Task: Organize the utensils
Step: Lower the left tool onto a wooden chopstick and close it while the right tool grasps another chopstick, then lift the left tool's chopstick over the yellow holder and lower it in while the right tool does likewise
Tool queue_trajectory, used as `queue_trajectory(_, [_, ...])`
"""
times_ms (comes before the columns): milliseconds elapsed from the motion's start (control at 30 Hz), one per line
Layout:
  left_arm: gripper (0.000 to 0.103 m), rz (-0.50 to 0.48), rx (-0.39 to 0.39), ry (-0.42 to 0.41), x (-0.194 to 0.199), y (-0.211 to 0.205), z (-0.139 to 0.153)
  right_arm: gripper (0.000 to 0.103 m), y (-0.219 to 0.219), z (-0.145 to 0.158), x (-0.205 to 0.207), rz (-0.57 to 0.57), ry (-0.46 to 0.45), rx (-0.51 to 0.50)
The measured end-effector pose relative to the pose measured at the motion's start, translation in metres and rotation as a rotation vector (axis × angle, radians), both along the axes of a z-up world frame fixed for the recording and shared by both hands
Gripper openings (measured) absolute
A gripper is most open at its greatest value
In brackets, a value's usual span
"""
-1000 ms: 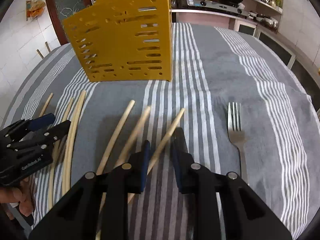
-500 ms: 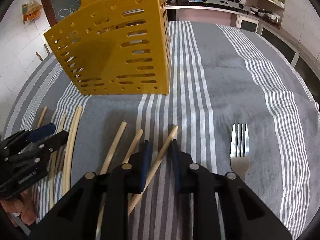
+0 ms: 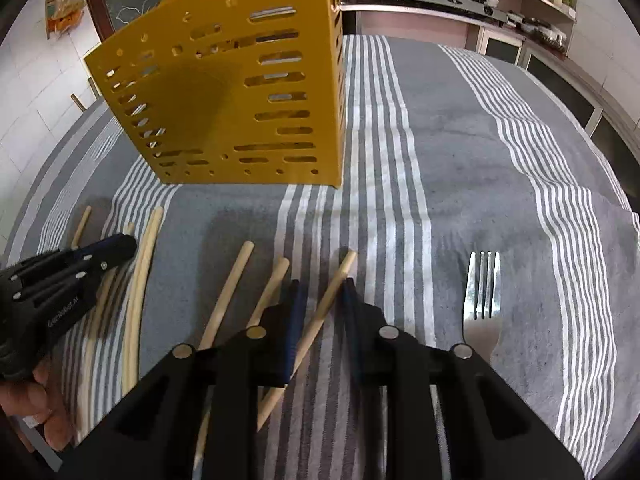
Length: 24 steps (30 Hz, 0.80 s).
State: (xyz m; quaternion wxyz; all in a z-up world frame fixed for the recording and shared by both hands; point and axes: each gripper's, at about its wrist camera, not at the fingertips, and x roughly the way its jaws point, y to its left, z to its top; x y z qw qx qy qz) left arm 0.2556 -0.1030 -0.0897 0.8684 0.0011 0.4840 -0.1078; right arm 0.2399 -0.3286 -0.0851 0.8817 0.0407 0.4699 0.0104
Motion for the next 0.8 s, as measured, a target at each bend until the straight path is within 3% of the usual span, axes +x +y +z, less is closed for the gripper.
queue_trajectory(167, [0.004,-0.006,0.007,0.013,0.002,0.000,0.002,0.006,-0.003,0.003,0.009,-0.012,0.019,0.040])
queue_trajectory(367, [0.004,-0.007,-0.001,0.001,0.001,0.003,0.013,0.006,-0.007,0.011,0.006,-0.006,0.004,0.080])
queue_trajectory(567, [0.004,-0.026,-0.022,-0.055,-0.009,0.004,0.038,0.006,-0.009,0.041,-0.010,0.010,-0.070,0.093])
queue_trajectory(800, [0.004,-0.046,-0.097,-0.128,-0.024,0.009,0.078,0.006,-0.010,0.081,-0.033,0.041,-0.192,0.110])
